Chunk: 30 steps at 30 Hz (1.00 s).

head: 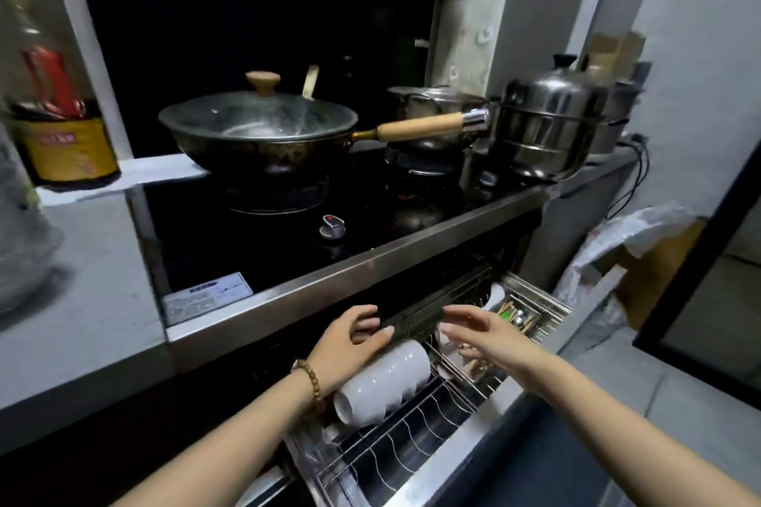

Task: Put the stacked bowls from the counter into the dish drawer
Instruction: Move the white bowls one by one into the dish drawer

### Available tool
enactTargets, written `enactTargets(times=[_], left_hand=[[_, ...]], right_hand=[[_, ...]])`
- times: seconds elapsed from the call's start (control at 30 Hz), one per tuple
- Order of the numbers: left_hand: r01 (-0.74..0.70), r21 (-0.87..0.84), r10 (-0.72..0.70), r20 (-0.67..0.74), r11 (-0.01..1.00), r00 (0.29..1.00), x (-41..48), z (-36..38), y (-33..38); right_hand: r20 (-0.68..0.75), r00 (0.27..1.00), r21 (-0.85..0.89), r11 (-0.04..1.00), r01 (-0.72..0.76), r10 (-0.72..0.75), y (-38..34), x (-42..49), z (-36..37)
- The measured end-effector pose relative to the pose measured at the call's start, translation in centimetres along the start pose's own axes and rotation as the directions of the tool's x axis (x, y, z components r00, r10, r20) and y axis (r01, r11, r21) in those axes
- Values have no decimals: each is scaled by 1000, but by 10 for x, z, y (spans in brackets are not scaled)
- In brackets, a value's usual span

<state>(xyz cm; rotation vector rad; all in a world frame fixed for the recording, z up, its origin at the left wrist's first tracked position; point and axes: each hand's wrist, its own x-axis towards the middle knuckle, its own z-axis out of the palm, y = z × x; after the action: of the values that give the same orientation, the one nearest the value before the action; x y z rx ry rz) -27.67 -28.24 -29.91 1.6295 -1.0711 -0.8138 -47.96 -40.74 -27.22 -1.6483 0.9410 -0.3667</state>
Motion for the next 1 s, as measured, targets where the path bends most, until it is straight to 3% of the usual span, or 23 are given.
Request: enactTargets(times=[0.17, 0.33, 0.7, 1.0], left_hand=[[-233, 141, 243, -56, 962, 968, -30, -51, 72], [-342, 284, 392, -142, 896, 909, -67, -121, 133], [-356, 411, 512, -375, 839, 773, -144, -257, 192], [-222, 483, 480, -517, 847, 708, -188, -347, 188]], right_hand=[[-3, 972, -57, 970, 234, -235, -75, -30, 11], [30, 907, -121, 899, 420, -420, -149, -53, 38], [155, 774, -115, 767, 631, -613, -279, -74, 115], [269, 696, -141, 687, 712, -666, -341, -59, 202]])
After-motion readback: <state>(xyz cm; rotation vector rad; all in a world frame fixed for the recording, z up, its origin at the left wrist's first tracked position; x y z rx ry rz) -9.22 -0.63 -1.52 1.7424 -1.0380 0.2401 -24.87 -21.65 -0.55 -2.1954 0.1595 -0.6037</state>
